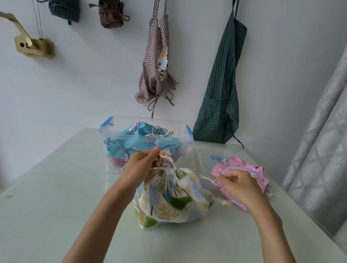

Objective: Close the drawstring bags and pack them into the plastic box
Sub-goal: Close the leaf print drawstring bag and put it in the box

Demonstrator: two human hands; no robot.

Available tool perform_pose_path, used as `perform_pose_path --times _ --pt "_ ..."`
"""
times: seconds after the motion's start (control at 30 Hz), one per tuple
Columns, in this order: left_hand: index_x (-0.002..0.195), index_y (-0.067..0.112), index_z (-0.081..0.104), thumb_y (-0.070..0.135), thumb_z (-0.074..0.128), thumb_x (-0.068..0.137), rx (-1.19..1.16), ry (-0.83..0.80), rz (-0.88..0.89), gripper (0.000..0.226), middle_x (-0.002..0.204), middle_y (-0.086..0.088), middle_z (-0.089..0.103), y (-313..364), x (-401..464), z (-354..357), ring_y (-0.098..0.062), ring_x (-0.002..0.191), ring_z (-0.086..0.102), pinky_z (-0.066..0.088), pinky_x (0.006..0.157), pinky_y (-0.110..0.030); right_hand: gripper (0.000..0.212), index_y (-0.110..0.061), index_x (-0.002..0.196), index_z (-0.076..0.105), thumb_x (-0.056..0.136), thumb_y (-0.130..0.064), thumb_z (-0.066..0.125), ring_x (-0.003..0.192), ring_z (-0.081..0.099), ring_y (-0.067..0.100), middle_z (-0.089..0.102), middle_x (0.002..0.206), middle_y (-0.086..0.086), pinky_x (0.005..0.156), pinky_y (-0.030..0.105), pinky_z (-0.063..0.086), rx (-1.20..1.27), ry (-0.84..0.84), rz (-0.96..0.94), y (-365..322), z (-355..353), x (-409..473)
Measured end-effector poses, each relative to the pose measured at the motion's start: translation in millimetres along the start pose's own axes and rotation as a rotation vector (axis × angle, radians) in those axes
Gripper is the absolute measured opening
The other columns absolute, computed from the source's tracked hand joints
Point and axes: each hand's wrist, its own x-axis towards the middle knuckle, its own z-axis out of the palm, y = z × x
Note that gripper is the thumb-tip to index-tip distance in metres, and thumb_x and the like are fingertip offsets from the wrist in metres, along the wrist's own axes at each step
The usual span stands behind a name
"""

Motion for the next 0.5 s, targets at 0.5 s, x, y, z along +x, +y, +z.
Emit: perform_pose_path --times 0.5 --pt "0.082 0.009 0.065 0.027 0.044 0.099 -0.036 -0.131 0.056 0.032 0.065 0.005 0.063 -2 -2 12 -0.003 0.055 0.057 0.047 0.056 -0.011 0.007 -0.019 0.092 0.07 0.088 -0.02 0.064 0.076 0.061 -0.004 0.069 0.082 -0.011 0.074 0.012 0.046 0.344 -0.389 -0.399 -48 24 -20"
